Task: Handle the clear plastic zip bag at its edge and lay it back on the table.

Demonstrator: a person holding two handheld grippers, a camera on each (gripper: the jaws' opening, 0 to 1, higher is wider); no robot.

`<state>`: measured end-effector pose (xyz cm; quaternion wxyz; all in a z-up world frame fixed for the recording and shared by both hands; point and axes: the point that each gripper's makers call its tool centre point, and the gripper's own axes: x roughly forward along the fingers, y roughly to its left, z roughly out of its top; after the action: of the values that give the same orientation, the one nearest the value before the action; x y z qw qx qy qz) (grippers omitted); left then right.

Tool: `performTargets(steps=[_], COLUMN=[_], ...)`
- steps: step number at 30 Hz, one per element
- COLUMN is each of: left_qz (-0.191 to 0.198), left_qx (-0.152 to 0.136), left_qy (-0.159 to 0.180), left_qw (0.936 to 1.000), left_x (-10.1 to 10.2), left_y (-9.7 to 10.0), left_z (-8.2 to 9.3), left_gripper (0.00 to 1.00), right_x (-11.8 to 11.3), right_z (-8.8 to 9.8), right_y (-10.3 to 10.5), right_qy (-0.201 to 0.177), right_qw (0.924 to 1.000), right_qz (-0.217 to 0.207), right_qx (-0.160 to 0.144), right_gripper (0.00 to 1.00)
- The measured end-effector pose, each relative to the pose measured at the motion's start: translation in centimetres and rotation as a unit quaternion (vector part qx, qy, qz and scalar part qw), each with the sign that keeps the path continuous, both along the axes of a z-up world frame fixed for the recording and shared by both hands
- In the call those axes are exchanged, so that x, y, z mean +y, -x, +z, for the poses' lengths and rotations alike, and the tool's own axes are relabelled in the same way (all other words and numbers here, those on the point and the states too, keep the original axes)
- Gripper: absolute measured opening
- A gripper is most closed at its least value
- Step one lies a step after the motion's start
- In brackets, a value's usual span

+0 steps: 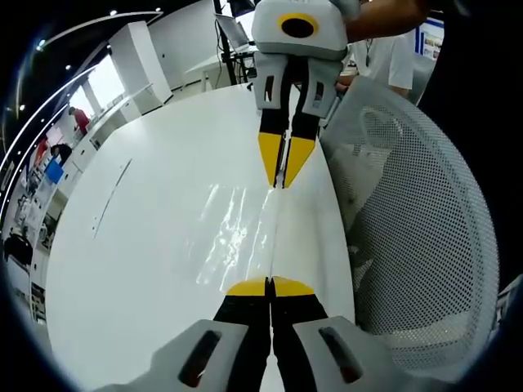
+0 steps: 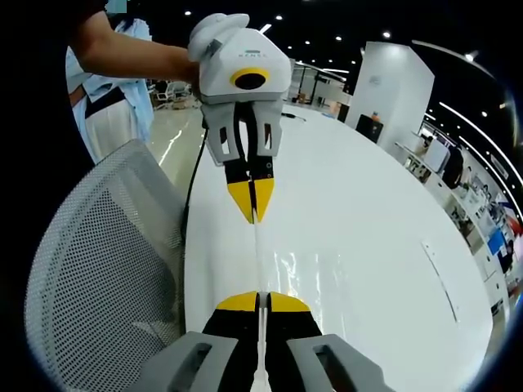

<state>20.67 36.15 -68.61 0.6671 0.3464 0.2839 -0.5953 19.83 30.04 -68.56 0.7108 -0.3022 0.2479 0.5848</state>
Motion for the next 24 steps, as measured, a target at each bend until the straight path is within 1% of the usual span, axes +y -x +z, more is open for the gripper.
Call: performTargets(steps=[24], left_qz=[0.003], left_qx=[0.002], left_qy=[0.000], left_qw=[1.0000], left_x=[0.12], left_y=[0.00], left_z=[-0.06], left_gripper=[0.00], right_x=[-0.39], right_z=[0.11], right_y=[0.10], right_qy=[-0.005], right_qw=[1.0000], right_qz=[-0.004], right_qx=[0.002], right_gripper=[0.00])
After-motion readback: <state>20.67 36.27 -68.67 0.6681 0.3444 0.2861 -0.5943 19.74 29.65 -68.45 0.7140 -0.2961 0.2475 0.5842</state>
